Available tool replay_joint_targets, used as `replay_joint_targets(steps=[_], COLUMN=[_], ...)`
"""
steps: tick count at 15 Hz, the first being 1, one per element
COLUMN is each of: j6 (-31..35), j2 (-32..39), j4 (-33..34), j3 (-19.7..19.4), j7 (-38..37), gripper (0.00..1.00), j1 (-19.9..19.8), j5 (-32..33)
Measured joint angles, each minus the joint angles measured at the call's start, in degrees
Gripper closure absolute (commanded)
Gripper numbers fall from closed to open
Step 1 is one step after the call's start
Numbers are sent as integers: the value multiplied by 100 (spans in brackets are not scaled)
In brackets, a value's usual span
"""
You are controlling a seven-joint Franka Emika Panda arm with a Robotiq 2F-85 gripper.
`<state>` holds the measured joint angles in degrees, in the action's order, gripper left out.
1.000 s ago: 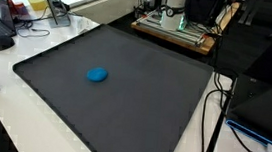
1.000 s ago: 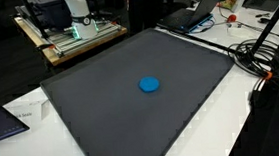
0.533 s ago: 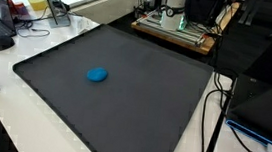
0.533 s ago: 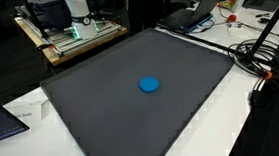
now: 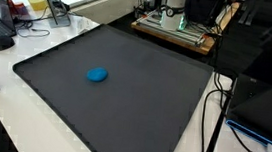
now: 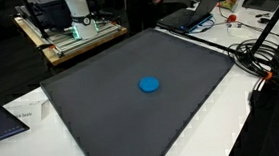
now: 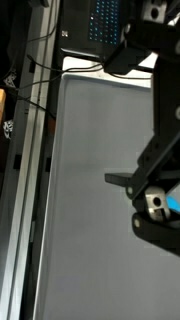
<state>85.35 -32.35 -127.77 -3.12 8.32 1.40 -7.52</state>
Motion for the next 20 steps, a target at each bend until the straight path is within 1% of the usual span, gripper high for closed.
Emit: replay_joint_targets(steps=[3,7,9,12,13,14,15,16,20], j6=[0,-111,-295,-660,-793,-917,-1028,-1133,-1487], j2=[35,53,32,0,-5,-4,-4,-2,40], j4=[5,84,174,359,424,494,552,612,841], j3=[195,220,147,-86,-185,-284,-379,-469,-747], j7=[436,1328,1903,2758,3005,3222,3415,3598,4142], gripper=[0,0,0,0,2,8,15,28,57], j1=[397,740,807,845,844,839,830,812,694], j5=[-72,-77,-77,-75,-73,-71,-71,-71,-65])
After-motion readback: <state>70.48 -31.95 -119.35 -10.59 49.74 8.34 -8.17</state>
